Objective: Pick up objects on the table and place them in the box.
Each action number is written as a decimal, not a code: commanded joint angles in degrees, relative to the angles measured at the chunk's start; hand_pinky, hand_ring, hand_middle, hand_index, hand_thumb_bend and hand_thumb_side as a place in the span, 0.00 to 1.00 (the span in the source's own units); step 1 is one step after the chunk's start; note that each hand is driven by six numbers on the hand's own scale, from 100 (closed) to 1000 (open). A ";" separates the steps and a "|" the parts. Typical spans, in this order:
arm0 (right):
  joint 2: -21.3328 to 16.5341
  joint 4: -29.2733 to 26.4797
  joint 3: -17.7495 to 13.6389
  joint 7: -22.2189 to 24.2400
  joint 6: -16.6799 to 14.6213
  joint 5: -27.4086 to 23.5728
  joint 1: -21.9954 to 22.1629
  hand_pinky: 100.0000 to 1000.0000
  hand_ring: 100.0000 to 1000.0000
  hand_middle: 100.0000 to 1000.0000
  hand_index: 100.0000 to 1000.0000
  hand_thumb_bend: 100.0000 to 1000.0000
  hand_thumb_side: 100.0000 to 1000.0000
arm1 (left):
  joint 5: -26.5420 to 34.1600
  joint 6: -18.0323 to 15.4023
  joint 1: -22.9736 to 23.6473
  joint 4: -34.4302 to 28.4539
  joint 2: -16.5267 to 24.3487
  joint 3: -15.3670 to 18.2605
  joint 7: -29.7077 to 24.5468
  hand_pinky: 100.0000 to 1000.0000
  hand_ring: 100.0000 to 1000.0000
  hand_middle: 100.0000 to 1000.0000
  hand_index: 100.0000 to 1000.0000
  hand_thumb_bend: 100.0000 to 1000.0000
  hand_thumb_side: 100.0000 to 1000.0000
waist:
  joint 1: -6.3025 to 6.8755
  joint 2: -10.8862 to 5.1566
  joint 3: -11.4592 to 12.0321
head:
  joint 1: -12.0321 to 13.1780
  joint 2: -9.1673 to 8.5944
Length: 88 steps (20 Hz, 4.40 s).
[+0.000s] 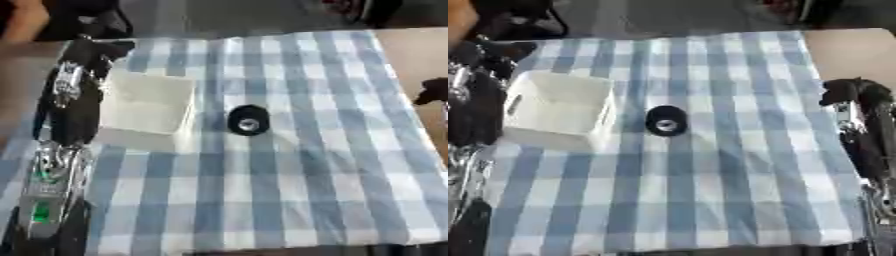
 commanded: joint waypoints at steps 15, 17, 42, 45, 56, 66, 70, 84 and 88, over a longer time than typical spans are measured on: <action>-7.34 0.35 1.44 1.33 -1.71 1.59 -3.06 0.89 0.50 0.48 0.64 0.00 0.76 | 0.34 -0.03 -0.96 -0.71 0.44 -0.37 -0.40 0.89 0.70 0.94 0.61 0.00 0.93 | -0.22 -0.72 0.44 | -0.41 -0.48; -10.16 1.60 2.49 1.86 -2.77 2.14 -4.45 0.88 0.50 0.48 0.64 0.00 0.76 | 0.38 0.00 -0.97 -0.68 0.42 -0.42 -0.44 0.89 0.70 0.94 0.61 0.00 0.93 | -0.26 -0.79 0.70 | -0.41 -0.61; -12.65 26.67 9.95 9.24 -11.67 7.48 -19.02 0.91 0.53 0.56 0.74 0.15 0.76 | 0.87 0.02 -0.98 -0.13 -0.15 -1.16 -1.29 0.90 0.70 0.94 0.60 0.00 0.93 | 0.24 -1.27 2.16 | -1.90 -0.62; -12.70 28.60 10.52 9.94 -12.76 8.32 -20.18 0.91 0.54 0.59 0.81 0.26 0.74 | 0.93 0.01 -1.00 -0.09 -0.19 -1.23 -1.36 0.90 0.70 0.94 0.60 0.00 0.93 | 0.27 -1.28 2.28 | -1.97 -0.59; -13.70 31.91 11.77 13.44 -17.05 13.43 -23.17 0.92 0.58 0.69 0.88 0.33 0.54 | 1.14 -0.02 -0.96 0.00 -0.29 -1.42 -1.59 0.90 0.70 0.94 0.60 0.00 0.93 | 0.49 -1.45 2.58 | -2.30 -0.60; -13.84 34.35 12.29 13.62 -15.94 15.42 -24.79 0.91 0.59 0.70 0.88 0.00 0.11 | 1.24 -0.03 -0.95 0.01 -0.33 -1.51 -1.71 0.90 0.70 0.94 0.60 0.00 0.93 | 0.54 -1.48 2.75 | -2.44 -0.62; -13.75 35.07 12.53 13.51 -15.78 16.16 -25.21 0.91 0.59 0.70 0.88 0.00 0.13 | 1.28 -0.02 -0.98 -0.01 -0.37 -1.53 -1.73 0.90 0.70 0.94 0.60 0.00 0.93 | 0.56 -1.48 2.86 | -2.48 -0.67; -13.86 36.21 13.90 14.07 -18.00 16.72 -27.64 0.91 0.60 0.72 0.89 0.12 0.31 | 1.32 0.01 -1.03 0.08 -0.52 -1.70 -1.95 0.90 0.71 0.95 0.60 0.00 0.93 | 0.57 -1.49 3.29 | -2.72 -0.83; -13.75 36.62 14.34 14.44 -18.58 16.98 -28.21 0.91 0.61 0.72 0.89 0.12 0.32 | 1.37 0.01 -1.06 0.08 -0.62 -1.76 -2.00 0.90 0.71 0.95 0.60 0.00 0.93 | 0.65 -1.49 3.46 | -2.83 -0.82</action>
